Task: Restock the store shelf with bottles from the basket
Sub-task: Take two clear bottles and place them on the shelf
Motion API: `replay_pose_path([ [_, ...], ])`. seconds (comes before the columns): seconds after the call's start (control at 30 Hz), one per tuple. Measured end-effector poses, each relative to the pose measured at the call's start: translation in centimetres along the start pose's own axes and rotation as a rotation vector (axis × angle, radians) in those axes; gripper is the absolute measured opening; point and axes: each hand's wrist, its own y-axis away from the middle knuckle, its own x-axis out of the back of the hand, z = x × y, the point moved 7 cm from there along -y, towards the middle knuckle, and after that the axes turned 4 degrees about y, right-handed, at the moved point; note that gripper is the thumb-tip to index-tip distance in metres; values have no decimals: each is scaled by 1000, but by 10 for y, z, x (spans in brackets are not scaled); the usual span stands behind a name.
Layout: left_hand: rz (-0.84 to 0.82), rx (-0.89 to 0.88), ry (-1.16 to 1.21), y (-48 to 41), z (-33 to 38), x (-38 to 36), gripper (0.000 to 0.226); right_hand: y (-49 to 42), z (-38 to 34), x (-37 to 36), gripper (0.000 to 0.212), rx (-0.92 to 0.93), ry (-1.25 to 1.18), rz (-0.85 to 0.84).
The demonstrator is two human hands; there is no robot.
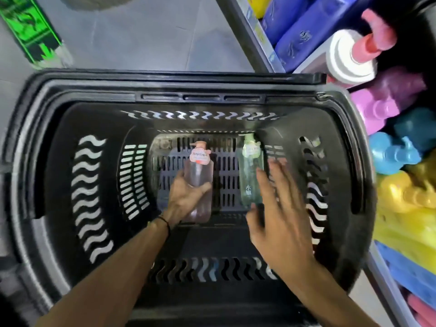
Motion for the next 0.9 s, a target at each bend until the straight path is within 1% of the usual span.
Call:
replay_pose_path([
  [0.07, -38, -9, 23, 0, -6, 18, 60, -12, 3, -56, 74, -166, -94, -188],
  [0.13, -29, -24, 8, 0, -10, 35, 57, -17, 16, -109, 85, -369, -147, -348],
  [0.2, 1, -15, 26, -1, -17, 45, 58, -19, 37, -146, 92, -545, -161, -403],
  [0.27, 22, 0, 55, -3, -28, 50, 61, -24, 56, -169, 95, -657, -195, -361],
  [0.33, 28, 10, 59, -5, -36, 51, 61, -32, 67, -185, 99, -677, -192, -317],
  [0.47, 23, -2, 75, -12, -47, 41, 66, -43, 75, -213, 110, -711, -173, -301],
  [0.57, 17, -3, 82, -13, -49, 34, 66, -52, 76, -217, 107, -780, -166, -289],
  [0.67, -8, 8, 88, -6, -44, 32, 65, -55, 78, -218, 101, -852, -287, -336],
  [0.77, -22, 36, 81, 13, -33, 40, 65, -47, 72, -209, 90, -840, -449, -342],
  [0.9, -9, 52, 97, 55, -7, 61, 65, -20, 53, -188, 85, -841, -605, -461],
])
